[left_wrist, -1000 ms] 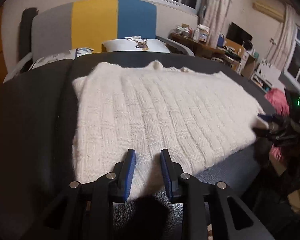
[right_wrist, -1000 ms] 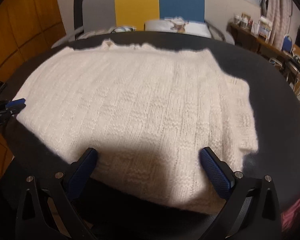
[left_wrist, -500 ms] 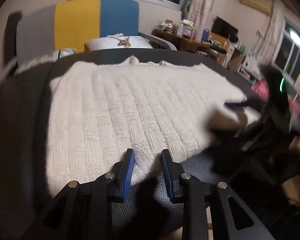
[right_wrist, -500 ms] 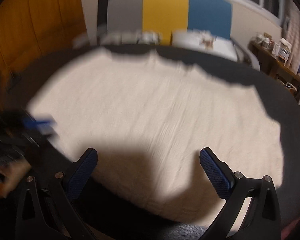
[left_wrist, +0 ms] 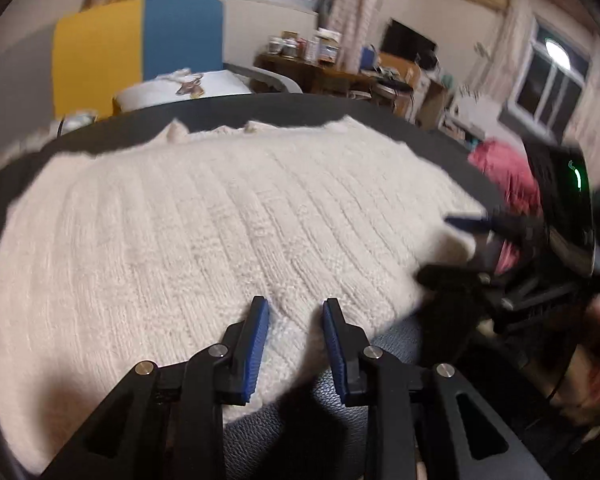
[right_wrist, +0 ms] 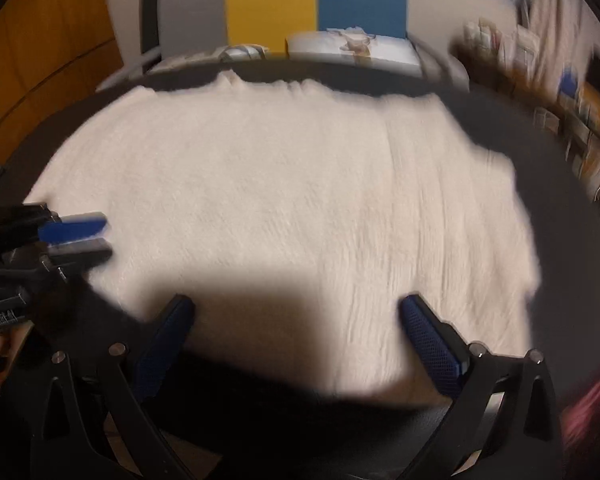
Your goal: Fold clothes
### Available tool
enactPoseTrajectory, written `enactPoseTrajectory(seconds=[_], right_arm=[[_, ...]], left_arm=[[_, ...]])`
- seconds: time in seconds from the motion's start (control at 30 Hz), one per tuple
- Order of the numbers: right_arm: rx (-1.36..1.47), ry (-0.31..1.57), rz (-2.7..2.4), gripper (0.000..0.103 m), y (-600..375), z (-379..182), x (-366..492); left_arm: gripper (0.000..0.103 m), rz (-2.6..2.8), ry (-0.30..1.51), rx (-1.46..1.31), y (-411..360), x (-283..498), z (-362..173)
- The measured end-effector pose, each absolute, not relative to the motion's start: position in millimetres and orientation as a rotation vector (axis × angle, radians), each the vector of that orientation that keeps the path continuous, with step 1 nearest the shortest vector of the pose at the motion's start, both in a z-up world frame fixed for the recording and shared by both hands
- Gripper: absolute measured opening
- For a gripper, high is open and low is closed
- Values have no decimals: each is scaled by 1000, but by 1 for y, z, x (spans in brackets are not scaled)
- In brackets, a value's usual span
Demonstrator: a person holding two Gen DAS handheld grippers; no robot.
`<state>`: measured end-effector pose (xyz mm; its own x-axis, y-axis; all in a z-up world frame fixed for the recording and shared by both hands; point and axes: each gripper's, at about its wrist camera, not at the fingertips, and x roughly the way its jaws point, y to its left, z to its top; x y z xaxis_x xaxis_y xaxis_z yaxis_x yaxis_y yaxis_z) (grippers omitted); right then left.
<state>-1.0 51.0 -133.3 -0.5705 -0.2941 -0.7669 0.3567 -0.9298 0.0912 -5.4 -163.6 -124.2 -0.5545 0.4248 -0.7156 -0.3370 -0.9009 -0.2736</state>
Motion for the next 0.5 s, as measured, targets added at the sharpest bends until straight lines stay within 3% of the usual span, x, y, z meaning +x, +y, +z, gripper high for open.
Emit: enactPoseTrajectory(seconds=[0.07, 0.23, 0.4, 0.5], right_arm=[[1197, 71, -2497, 103, 54, -134, -1], [1167, 122, -2505, 103, 56, -108, -18], [1290, 16, -2541, 103, 79, -129, -59], [1258, 214, -2559, 103, 63, -131, -51]], left_arm=[[28, 2441, -246, -1167, -176, -10, -116], [31, 2669, -218, -1054, -220, -7, -86], [31, 2712, -290, -1267, -253, -13, -121], [31, 2698, -331, -1213, -259, -14, -113]])
